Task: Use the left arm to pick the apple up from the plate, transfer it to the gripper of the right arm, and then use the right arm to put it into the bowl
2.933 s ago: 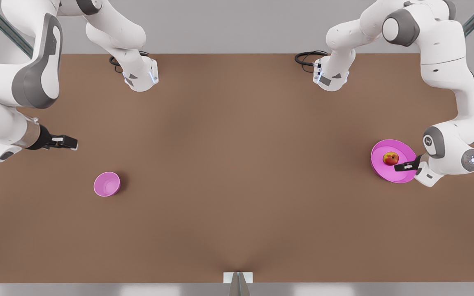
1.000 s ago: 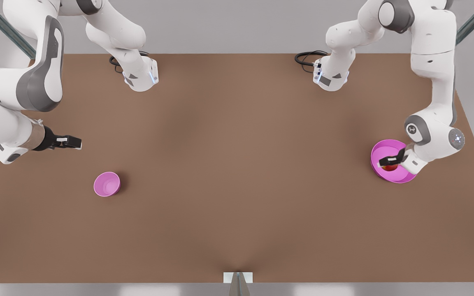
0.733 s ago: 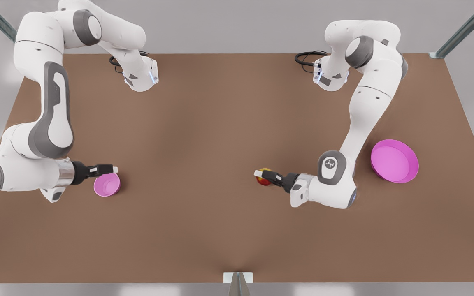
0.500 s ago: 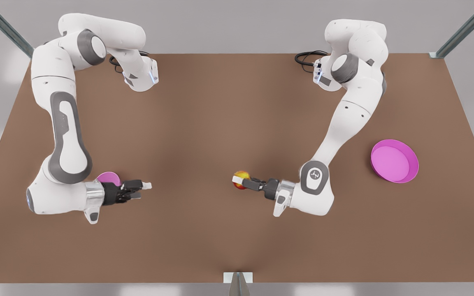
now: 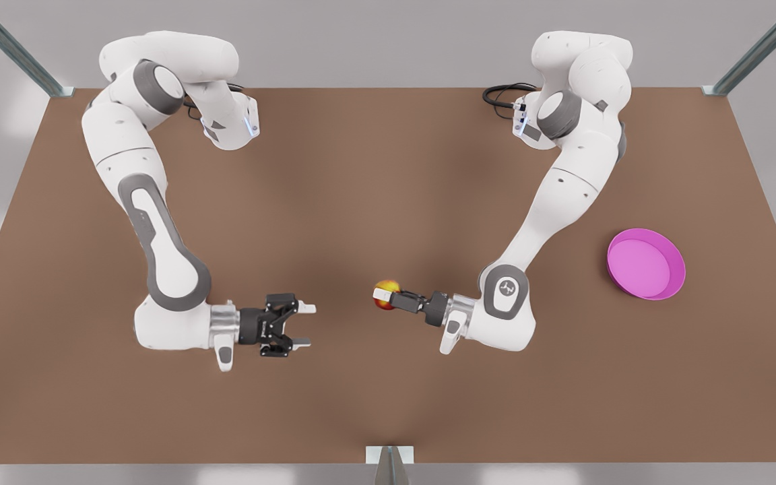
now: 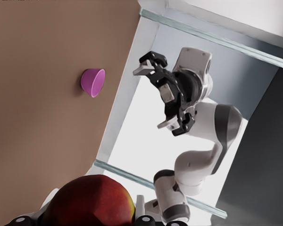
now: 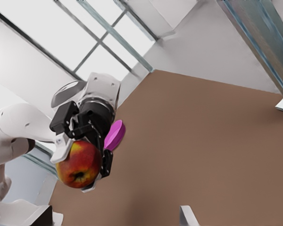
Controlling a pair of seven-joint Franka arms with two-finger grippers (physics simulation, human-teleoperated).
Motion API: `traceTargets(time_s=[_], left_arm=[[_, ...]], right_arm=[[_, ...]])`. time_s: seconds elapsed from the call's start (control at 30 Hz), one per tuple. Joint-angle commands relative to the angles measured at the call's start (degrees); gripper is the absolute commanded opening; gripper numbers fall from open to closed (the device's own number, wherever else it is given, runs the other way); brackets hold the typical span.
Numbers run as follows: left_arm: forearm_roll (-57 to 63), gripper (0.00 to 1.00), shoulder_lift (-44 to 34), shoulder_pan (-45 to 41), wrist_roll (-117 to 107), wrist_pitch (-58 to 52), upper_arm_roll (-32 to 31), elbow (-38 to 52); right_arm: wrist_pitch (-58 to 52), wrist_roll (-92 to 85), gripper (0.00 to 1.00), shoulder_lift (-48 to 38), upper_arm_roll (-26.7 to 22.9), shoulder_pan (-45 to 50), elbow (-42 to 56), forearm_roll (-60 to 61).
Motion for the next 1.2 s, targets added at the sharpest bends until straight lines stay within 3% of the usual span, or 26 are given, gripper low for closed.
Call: traceTargets(time_s=[0.0, 0.03, 0.63, 1.17], left_arm=[[-0.28, 0.71, -0.17, -0.06, 8.76, 1.03, -0.05, -0.04], [-0.28, 0.67, -0.08, -0.06, 8.85, 1.03, 0.03, -0.04], [-0.8, 0.69, 0.01, -0.94, 7.35, 6.04, -0.14, -0.21], [-2.3, 0.69, 0.27, -1.29, 7.18, 11.14, -0.23, 0.05]], right_arm=[[5.27, -36.68, 1.0, 0.03, 0.36, 0.28, -0.62, 3.37], [5.27, -37.11, 1.0, 0.03, 0.8, 0.37, -1.14, 4.6], [12.83, -44.24, 1.0, 1.35, 3.26, 5.73, -5.19, 15.94], [13.62, -46.35, 1.0, 1.26, 6.69, 5.12, -7.39, 17.34]])
